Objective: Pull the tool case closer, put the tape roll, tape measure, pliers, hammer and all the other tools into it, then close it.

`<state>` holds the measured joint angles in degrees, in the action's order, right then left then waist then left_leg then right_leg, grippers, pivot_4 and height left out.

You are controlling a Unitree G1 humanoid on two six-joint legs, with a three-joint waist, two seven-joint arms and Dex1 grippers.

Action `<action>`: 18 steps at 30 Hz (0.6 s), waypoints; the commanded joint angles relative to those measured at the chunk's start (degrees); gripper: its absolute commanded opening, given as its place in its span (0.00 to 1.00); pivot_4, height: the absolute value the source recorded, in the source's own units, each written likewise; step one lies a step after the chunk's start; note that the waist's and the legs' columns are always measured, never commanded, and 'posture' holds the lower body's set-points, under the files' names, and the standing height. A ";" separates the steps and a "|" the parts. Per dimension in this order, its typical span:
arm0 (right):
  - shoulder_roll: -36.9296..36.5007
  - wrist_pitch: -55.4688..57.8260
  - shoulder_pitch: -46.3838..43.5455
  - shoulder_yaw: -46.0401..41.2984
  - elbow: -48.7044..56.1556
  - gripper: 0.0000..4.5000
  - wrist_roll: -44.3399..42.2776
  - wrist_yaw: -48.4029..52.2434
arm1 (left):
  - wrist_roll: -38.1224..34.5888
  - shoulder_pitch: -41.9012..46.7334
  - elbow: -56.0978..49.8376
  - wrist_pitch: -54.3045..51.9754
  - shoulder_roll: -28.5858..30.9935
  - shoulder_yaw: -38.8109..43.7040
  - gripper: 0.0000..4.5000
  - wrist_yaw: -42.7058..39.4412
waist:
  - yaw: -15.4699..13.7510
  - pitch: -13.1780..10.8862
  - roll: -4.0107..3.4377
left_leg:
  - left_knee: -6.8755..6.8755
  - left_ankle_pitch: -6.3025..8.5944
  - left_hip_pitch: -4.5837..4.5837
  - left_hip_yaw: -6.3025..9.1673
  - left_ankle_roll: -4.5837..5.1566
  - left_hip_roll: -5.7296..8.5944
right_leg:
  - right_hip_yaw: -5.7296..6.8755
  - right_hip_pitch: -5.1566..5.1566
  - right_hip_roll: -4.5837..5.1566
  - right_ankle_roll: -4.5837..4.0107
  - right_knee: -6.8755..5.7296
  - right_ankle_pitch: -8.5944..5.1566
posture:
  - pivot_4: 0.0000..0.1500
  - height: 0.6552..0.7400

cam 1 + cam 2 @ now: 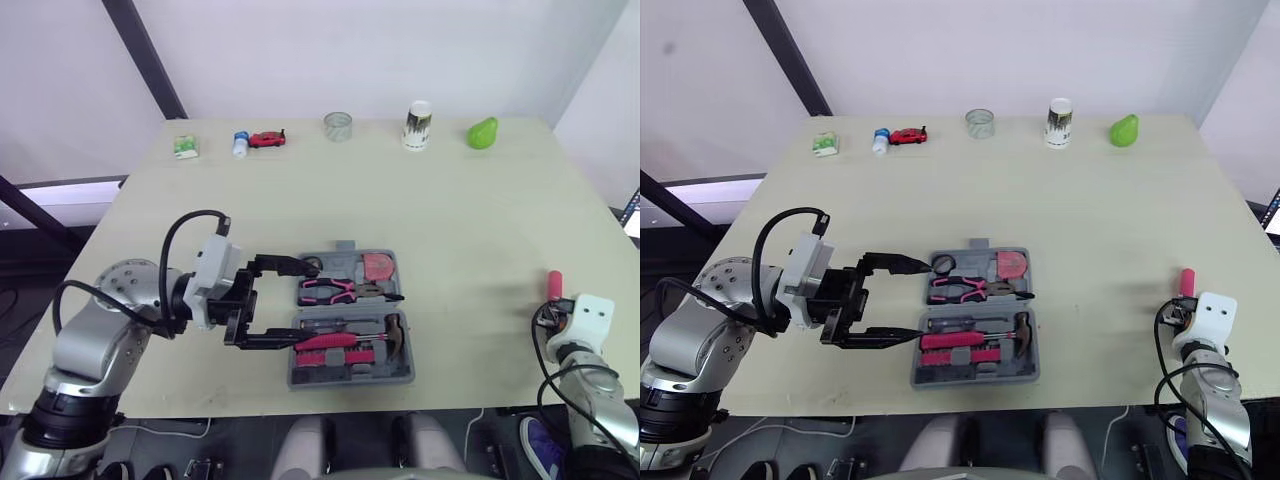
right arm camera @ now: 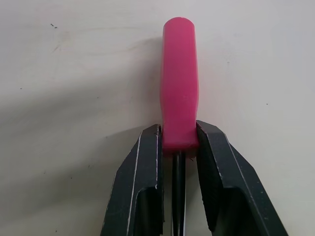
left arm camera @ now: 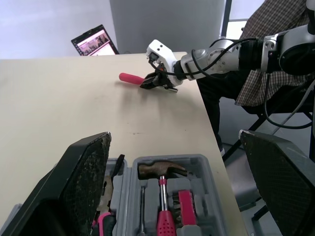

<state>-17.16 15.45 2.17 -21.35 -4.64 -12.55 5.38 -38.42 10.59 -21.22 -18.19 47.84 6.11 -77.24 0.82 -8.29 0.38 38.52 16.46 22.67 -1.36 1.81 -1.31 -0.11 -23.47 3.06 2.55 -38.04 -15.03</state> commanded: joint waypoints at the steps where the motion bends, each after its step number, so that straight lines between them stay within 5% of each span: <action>1: -2.26 -2.12 1.11 -0.47 2.30 0.09 0.56 2.34 | -0.32 -0.55 0.15 1.43 -0.09 1.22 1.00 -0.48 | -0.01 0.00 0.00 | 0.00 0.00 0.00 0.00 0.00 0.00 | 0.00 0.00 0.00 0.00 0.00 0.00 | 1.00 1.00; 12: -19.08 -12.81 8.95 10.94 14.94 0.09 3.17 29.45 | 2.60 -3.88 4.01 7.76 1.66 0.84 1.00 -6.90 | -0.01 -0.04 -0.06 | 0.05 0.01 -0.04 -0.03 0.01 -0.02 | -0.04 0.00 -0.10 0.01 -0.01 0.00 | 1.00 1.00; 18: -25.72 -6.24 6.20 18.65 25.98 0.09 -0.19 40.59 | 5.49 -3.28 8.00 11.39 1.84 0.79 1.00 -8.02 | -0.08 -0.06 -0.02 | 0.15 0.01 -0.01 0.00 0.01 -0.02 | 0.00 0.02 -0.11 0.01 -0.01 0.00 | 1.00 1.00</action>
<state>-41.74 8.45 9.47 -3.59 17.28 -11.60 43.35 -33.41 6.69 -13.69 -8.57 49.62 6.21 -84.96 0.74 -8.34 0.35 38.69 16.47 22.68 -1.36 1.82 -1.33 -0.11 -23.44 2.95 2.56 -38.05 -15.03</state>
